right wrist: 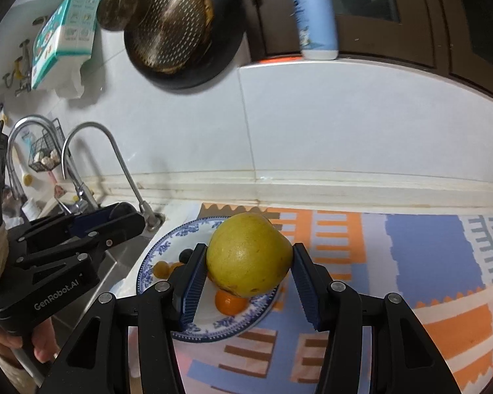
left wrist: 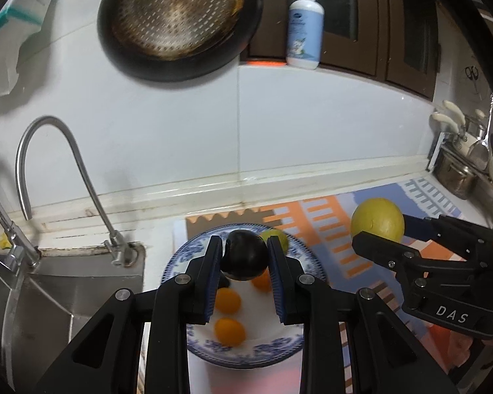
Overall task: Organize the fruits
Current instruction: 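Carry the pomelo and plum onto the plate and open both grippers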
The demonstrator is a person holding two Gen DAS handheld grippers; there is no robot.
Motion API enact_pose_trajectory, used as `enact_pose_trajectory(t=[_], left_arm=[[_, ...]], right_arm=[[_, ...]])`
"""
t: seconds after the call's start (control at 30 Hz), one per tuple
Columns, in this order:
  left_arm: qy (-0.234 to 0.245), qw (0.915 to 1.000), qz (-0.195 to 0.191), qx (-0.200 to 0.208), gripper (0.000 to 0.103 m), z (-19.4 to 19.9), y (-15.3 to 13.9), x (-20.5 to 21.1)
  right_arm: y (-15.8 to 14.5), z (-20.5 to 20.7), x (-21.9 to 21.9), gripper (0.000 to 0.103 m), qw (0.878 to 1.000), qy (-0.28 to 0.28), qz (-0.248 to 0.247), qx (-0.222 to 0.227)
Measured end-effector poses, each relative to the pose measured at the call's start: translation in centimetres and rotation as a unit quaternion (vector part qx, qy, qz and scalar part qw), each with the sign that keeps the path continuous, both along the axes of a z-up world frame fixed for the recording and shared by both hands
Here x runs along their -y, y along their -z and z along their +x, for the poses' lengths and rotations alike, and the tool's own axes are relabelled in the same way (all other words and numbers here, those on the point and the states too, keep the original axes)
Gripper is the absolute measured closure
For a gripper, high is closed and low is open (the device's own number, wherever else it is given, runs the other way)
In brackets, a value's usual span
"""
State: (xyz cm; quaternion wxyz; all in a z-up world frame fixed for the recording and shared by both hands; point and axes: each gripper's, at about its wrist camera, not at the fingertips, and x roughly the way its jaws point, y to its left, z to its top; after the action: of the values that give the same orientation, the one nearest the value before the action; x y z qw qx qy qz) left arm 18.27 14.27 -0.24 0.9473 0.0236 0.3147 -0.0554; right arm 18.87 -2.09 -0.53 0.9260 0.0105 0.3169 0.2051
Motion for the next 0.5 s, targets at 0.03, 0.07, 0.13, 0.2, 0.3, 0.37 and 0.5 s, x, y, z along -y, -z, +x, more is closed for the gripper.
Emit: enact_pose_trajectory(t=[0.03, 0.07, 0.13, 0.2, 0.3, 0.37, 0.5], left_arm=[[0.000, 1.0000, 0.001, -0.001, 0.075, 0.2, 0.3, -0.3], [0.001, 1.0000, 0.003, -0.005, 0.075, 0.5, 0.6, -0.7], [0.004, 0.9999, 0.007, -0.009, 0.075, 0.9, 1.1, -1.2], [0.009, 0.9998, 0.011, -0.014, 0.075, 1.5, 1.7, -1.6], [0.017, 0.9995, 0.015, -0.024, 0.075, 2.3, 2.6, -2.2], [0.023, 0.9991, 0.014, -0.032, 0.075, 3.0, 3.2, -2.5], [0.036, 0.9981, 0.014, -0.048, 0.075, 4.3, 4.4, -3.1]], right_arm=[[0.2, 0.2, -0.3, 0.051, 1.000, -0.003, -0.003, -0.002], [0.4, 0.4, -0.7, 0.051, 1.000, -0.006, -0.005, -0.004], [0.9, 0.7, -1.5, 0.051, 1.000, -0.015, -0.011, -0.009], [1.3, 1.0, -2.2, 0.051, 1.000, -0.021, -0.016, -0.015], [2.3, 1.4, -3.3, 0.051, 0.999, -0.033, -0.021, -0.028], [2.9, 1.6, -3.9, 0.051, 0.998, -0.039, -0.024, -0.035], [4.4, 2.2, -5.3, 0.051, 0.996, -0.054, -0.029, -0.058]])
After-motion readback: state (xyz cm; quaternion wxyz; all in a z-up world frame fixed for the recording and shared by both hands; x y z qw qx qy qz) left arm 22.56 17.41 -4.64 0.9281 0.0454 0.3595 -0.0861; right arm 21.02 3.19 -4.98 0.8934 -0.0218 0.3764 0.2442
